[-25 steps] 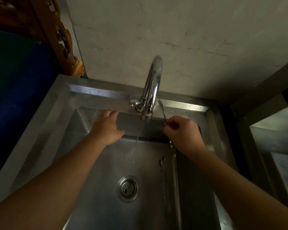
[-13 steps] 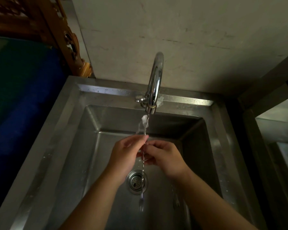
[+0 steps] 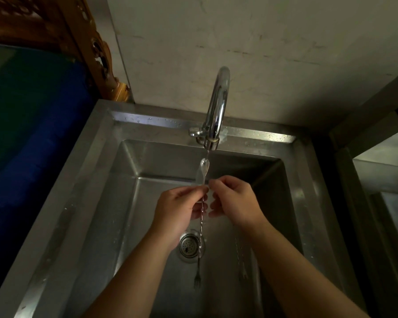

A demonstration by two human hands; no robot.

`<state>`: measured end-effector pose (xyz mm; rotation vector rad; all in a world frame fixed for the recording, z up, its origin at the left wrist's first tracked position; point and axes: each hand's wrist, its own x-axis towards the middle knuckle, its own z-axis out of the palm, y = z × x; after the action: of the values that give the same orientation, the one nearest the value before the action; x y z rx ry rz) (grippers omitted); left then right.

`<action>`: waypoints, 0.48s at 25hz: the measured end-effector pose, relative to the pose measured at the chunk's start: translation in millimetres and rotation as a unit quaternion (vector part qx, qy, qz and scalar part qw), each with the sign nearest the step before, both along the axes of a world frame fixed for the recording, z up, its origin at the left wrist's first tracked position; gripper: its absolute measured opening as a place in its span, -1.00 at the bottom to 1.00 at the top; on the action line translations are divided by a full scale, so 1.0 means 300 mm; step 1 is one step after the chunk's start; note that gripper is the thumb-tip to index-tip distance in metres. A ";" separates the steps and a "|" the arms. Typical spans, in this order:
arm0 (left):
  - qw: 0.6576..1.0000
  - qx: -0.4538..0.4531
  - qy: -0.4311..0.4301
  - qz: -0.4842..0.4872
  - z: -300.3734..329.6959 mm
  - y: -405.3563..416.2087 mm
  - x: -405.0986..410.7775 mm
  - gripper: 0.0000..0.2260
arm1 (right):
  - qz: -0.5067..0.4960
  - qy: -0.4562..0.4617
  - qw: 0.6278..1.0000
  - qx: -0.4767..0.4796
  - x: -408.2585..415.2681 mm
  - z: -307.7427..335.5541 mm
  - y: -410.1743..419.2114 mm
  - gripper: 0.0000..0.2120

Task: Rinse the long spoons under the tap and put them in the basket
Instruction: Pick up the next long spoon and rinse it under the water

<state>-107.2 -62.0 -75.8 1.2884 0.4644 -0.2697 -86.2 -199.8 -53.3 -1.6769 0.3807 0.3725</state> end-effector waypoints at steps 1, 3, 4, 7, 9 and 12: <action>1.000 -0.003 0.003 0.001 0.000 -0.003 -0.003 -0.86 | 0.004 0.000 1.000 0.010 0.010 0.002 0.001 -0.82; 1.000 -0.006 0.001 -0.005 -0.005 -0.008 -0.011 -0.86 | 0.010 0.005 0.999 0.034 0.022 0.003 0.005 -0.78; 1.000 -0.008 0.000 -0.011 -0.008 -0.011 -0.015 -0.87 | 0.013 0.008 0.999 0.042 0.025 0.001 0.007 -0.76; 1.000 -0.016 0.000 -0.019 -0.015 -0.015 -0.020 -0.88 | 0.003 0.023 0.998 0.057 0.025 -0.008 0.015 -0.72; 1.000 -0.009 -0.001 -0.020 -0.019 -0.013 -0.018 -0.89 | -0.006 0.029 0.998 0.061 0.028 -0.014 0.021 -0.69; 1.000 0.012 -0.010 -0.015 -0.021 -0.007 -0.008 -0.90 | -0.017 0.029 0.998 0.058 0.039 -0.012 0.037 -0.65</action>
<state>-109.6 -64.1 -82.1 1.3207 0.4319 -0.2766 -74.5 -188.5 -56.9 -1.5476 0.4215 0.4111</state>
